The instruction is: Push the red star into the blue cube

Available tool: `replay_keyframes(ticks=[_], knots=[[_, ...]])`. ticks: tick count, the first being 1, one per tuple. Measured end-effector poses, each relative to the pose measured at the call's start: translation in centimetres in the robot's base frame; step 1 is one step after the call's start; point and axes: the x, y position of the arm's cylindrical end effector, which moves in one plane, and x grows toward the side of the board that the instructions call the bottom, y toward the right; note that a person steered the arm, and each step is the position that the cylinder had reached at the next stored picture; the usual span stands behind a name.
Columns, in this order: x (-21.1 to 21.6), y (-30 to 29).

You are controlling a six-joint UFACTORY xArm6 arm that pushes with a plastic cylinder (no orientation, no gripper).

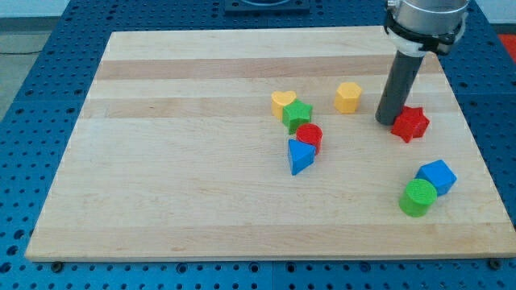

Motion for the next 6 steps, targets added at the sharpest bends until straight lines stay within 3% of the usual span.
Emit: replay_keyframes(ticks=[2, 3, 6], knots=[[-3.2, 1.5], [-2.6, 3.0], [3.5, 2.8]])
